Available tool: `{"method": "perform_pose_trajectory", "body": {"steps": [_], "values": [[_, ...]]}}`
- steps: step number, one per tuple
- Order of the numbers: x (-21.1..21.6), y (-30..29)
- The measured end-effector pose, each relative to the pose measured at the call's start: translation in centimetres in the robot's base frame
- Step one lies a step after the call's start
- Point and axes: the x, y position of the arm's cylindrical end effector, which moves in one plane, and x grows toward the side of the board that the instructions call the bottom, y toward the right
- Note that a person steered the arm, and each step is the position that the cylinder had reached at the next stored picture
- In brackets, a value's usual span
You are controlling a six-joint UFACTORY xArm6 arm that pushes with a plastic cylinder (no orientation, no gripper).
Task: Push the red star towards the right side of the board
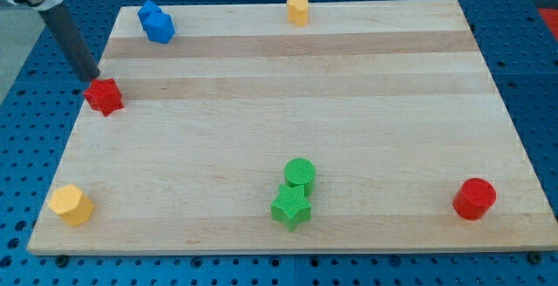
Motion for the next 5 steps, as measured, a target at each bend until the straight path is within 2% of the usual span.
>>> {"method": "perform_pose_trajectory", "body": {"steps": [2,4,5], "values": [[5.7,0.3],[4.6,7.2],[1.1,7.7]]}}
